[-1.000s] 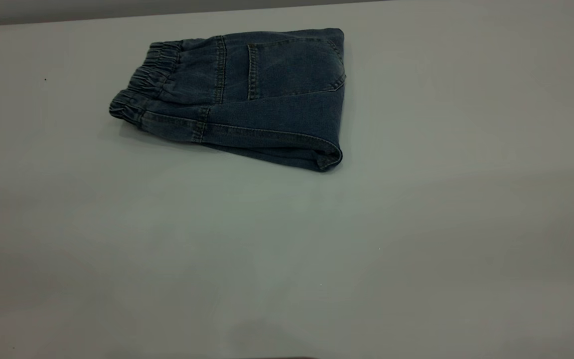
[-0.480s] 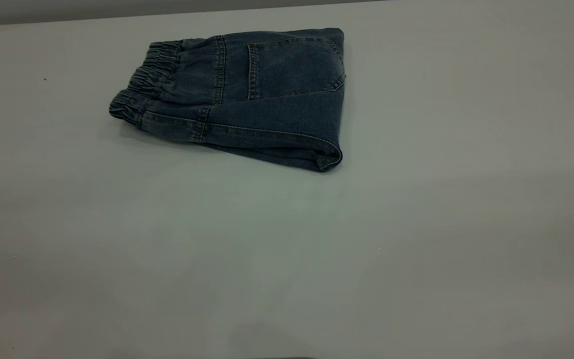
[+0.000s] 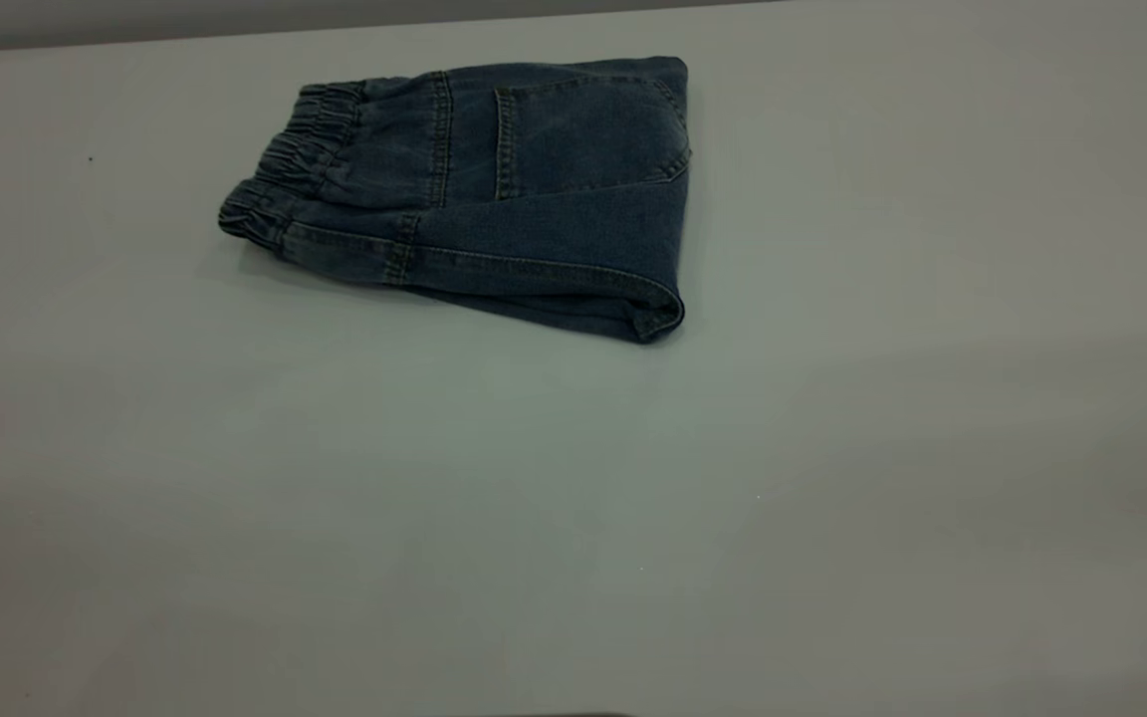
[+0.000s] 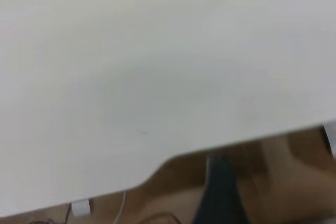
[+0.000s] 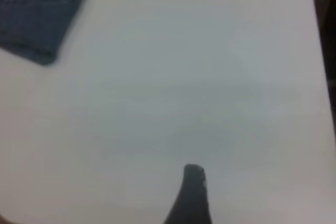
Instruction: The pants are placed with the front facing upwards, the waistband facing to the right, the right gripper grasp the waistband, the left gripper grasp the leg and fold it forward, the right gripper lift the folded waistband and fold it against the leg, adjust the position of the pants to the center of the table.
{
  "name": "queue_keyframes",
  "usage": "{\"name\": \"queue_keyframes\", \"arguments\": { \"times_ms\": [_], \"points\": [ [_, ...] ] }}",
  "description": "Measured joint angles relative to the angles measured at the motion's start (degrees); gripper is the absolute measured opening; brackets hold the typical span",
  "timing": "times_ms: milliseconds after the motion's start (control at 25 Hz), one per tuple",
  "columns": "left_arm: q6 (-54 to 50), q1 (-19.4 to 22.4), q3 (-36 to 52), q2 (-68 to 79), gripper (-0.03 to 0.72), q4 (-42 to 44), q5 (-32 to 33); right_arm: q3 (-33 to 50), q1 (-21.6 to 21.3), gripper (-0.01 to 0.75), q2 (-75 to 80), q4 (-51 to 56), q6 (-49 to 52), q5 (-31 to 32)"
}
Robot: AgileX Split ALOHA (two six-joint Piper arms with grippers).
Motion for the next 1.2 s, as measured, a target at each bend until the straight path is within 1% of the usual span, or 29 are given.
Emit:
{"name": "queue_keyframes", "arguments": {
  "times_ms": [120,360,1200],
  "points": [
    [0.0,1.37,0.0,-4.29,0.482,0.0,0.21,0.0,-0.79,0.568,-1.42,0.06,0.0,0.06],
    [0.0,1.42,0.0,-8.82,0.482,0.0,0.61,0.0,-1.16,0.568,-3.76,0.18,0.0,0.18],
    [0.0,1.42,0.0,-9.08,0.482,0.0,0.79,0.0,-1.21,0.568,-4.26,0.18,0.24,0.23]
  ]
}}
